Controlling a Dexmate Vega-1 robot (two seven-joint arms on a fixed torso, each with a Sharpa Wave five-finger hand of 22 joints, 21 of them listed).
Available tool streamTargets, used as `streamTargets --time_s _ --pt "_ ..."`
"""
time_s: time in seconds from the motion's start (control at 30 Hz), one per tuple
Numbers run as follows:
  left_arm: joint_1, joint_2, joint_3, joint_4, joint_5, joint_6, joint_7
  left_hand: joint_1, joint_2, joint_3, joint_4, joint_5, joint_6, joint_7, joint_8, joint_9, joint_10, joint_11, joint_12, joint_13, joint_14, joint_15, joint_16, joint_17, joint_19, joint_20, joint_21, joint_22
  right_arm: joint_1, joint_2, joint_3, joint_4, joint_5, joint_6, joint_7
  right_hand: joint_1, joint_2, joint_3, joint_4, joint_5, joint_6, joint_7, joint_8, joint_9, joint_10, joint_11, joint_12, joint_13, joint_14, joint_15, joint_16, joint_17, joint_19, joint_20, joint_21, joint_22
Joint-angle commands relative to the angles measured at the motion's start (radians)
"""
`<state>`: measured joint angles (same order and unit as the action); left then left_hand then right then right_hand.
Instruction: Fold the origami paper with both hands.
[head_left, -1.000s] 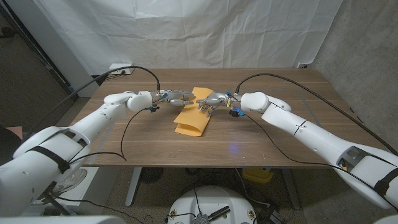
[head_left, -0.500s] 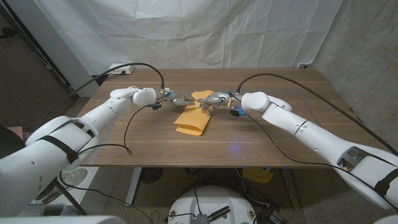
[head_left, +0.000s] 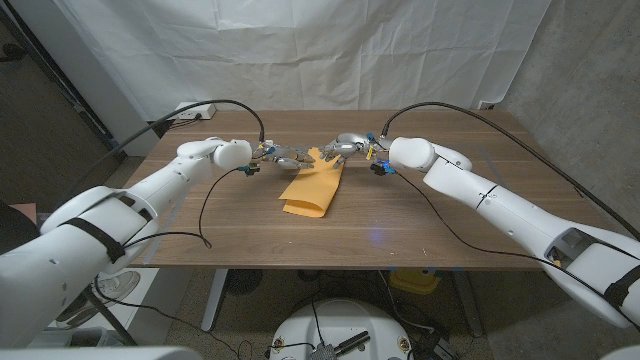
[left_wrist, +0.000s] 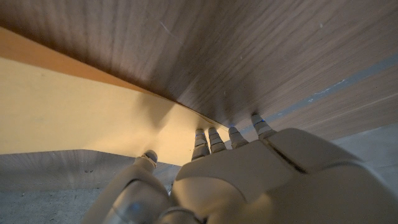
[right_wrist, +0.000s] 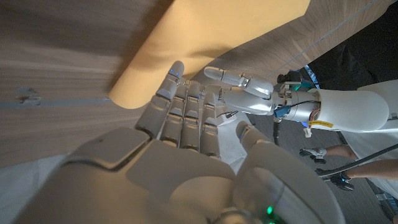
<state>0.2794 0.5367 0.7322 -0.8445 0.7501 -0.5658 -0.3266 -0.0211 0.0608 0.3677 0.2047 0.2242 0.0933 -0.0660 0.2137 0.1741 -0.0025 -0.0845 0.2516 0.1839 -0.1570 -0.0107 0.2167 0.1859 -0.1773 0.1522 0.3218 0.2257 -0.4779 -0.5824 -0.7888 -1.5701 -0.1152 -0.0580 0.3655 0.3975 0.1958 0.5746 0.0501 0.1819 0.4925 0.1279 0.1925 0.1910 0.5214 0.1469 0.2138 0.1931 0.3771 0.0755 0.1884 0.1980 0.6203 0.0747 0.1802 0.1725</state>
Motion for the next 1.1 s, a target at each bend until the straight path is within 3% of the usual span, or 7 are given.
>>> streamTargets --time_s 0.03,0.2,0.43,0.53,0.7,0.83,1.1 --pt "0.025 0.018 -0.015 -0.049 -0.013 0.013 -0.015 -0.001 0.098 -0.005 -0.002 0.008 0.01 0.006 0.0 0.004 0.011 0.0 -0.001 0.003 0.005 -0.003 -0.001 0.002 -0.13 0.004 0.008 0.003 0.109 0.044 -0.089 0.144 -0.125 0.071 -0.03 0.046 0.005 0.033 -0.034 0.009 0.007 -0.016 0.001 0.001 -0.015 -0.003 -0.006 0.004 -0.029 -0.011 -0.002 0.004 -0.031 -0.012 -0.001 -0.001" --pt "0.041 0.029 -0.024 -0.08 -0.017 0.028 -0.027 -0.001 0.101 -0.007 -0.002 0.009 0.011 0.006 -0.001 0.004 0.013 0.001 -0.002 0.003 0.009 -0.005 -0.001 0.002 -0.129 0.004 0.008 0.003 0.151 0.064 -0.138 0.214 -0.211 0.109 -0.091 0.051 0.0 0.036 -0.036 0.007 0.023 -0.023 0.007 0.002 -0.016 -0.005 -0.006 0.005 -0.038 -0.015 0.0 0.007 -0.042 -0.02 -0.001 -0.001" --pt "0.053 0.034 -0.033 -0.103 -0.019 0.04 -0.033 -0.001 0.104 -0.01 -0.002 0.01 0.011 0.007 -0.004 0.004 0.012 0.0 -0.004 0.003 0.01 -0.01 -0.002 0.001 -0.129 0.005 0.009 0.003 0.187 0.088 -0.165 0.28 -0.239 0.141 -0.121 0.007 -0.019 0.003 0.003 -0.008 0.057 -0.034 0.014 0.004 -0.008 -0.004 -0.001 0.006 -0.045 -0.03 0.008 0.017 -0.05 -0.029 0.006 0.0" --pt "0.055 0.035 -0.035 -0.107 -0.019 0.04 -0.033 -0.001 0.104 -0.011 -0.002 0.011 0.011 0.008 -0.005 0.004 0.012 0.0 -0.005 0.003 0.011 -0.011 -0.003 0.001 -0.128 0.004 0.009 0.003 0.212 0.105 -0.188 0.318 -0.256 0.133 -0.1 -0.035 -0.029 -0.024 0.037 -0.008 0.085 -0.028 0.019 0.005 0.015 -0.001 0.008 0.006 -0.026 -0.038 0.019 0.02 -0.041 -0.028 0.013 0.0" --pt "0.057 0.037 -0.037 -0.113 -0.017 0.042 -0.033 -0.001 0.106 -0.013 -0.001 0.011 0.01 0.009 -0.006 0.004 0.01 0.0 -0.006 0.003 0.011 -0.013 -0.004 0.001 -0.129 0.003 0.009 0.003 0.241 0.137 -0.216 0.382 -0.268 0.136 -0.073 -0.075 -0.045 -0.052 0.065 -0.005 0.104 -0.016 0.02 0.004 0.028 0.006 0.012 0.006 -0.014 -0.04 0.021 0.02 -0.027 -0.029 0.018 0.0" --pt "0.061 0.039 -0.04 -0.122 -0.018 0.045 -0.037 -0.001 0.107 -0.014 -0.001 0.012 0.009 0.01 -0.008 0.004 0.01 0.001 -0.008 0.003 0.011 -0.013 -0.005 0.001 -0.13 0.003 0.009 0.003 0.259 0.163 -0.224 0.449 -0.261 0.153 -0.065 -0.094 -0.052 -0.065 0.076 -0.003 0.114 -0.011 0.02 0.004 0.035 0.01 0.014 0.006 -0.004 -0.038 0.024 0.019 -0.02 -0.028 0.02 0.0" --pt "0.068 0.045 -0.047 -0.135 -0.02 0.05 -0.043 0.0 0.109 -0.018 -0.002 0.014 0.008 0.011 -0.011 0.005 0.009 0.002 -0.011 0.003 0.013 -0.016 -0.006 0.0 -0.129 0.003 0.01 0.003 0.256 0.156 -0.218 0.451 -0.273 0.122 -0.074 -0.119 -0.062 -0.083 0.09 0.001 0.126 -0.009 0.02 0.003 0.043 0.013 0.016 0.005 0.004 -0.036 0.024 0.018 -0.01 -0.027 0.023 0.0"
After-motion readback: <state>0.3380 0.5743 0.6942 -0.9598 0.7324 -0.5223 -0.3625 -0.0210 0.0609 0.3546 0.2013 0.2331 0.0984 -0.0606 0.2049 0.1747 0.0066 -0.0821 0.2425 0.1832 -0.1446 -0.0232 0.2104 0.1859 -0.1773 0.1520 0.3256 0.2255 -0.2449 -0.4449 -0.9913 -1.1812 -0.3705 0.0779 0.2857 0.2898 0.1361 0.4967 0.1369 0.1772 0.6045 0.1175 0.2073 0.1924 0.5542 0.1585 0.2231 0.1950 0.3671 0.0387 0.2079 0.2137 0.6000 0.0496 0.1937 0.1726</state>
